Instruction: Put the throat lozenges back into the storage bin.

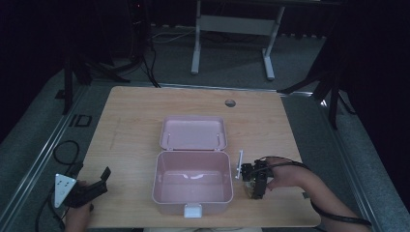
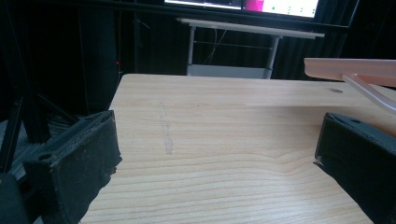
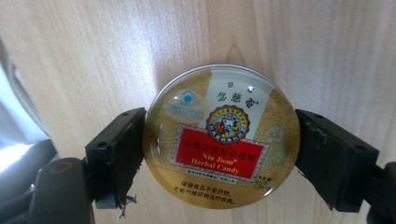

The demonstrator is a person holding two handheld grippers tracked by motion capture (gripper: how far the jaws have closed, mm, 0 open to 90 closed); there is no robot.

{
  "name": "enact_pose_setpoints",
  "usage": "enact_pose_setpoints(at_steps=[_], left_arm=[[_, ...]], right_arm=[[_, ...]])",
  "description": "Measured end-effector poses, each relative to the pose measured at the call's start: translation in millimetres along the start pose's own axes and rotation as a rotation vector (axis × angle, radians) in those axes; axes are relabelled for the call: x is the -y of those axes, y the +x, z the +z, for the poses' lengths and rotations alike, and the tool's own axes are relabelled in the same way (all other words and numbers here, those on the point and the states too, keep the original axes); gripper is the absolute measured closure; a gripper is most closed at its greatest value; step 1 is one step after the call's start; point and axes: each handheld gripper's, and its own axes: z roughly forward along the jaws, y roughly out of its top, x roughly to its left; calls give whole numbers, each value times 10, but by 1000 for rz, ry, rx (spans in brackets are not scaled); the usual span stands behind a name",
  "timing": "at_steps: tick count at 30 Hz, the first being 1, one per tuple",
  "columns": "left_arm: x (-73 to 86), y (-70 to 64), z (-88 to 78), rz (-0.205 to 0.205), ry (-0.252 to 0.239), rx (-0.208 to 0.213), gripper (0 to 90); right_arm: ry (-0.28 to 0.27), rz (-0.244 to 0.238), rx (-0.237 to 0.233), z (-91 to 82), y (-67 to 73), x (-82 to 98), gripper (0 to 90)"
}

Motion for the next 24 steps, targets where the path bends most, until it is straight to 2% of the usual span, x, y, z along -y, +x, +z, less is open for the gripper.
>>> enact_pose_setpoints(at_steps=[2,5,6,7,11,12,15,20,24], left_arm=[[0,0,0,0,0,0,3],[0,1,-1,0,0,0,3],[0,1,0,0,0,0,3],[0,1,-1,0,0,0,3],[0,1,-1,-1,-1,-1,3],[0,1,0,-1,0,-1,3],[0,2,0,-1,1,-1,3],[-1,2,1,-2,1,-2,3],[-1,2,1,-2,2,-2,3]], right_arm=[[-5,2,1,-35,-2,5,198],[-26,9,49,-163,3,27,198],[-27,18,39,-194,-3,38,198],[-9,40,1,-217,-21,41,198],[1,51,5,-333,0,79,198],[-6,57,20,-372,14,90,198],[0,87,14,-509,45,125,198],[2,73,16,-680,100,161,199],[-7,74,-8,-824,154,175,199]])
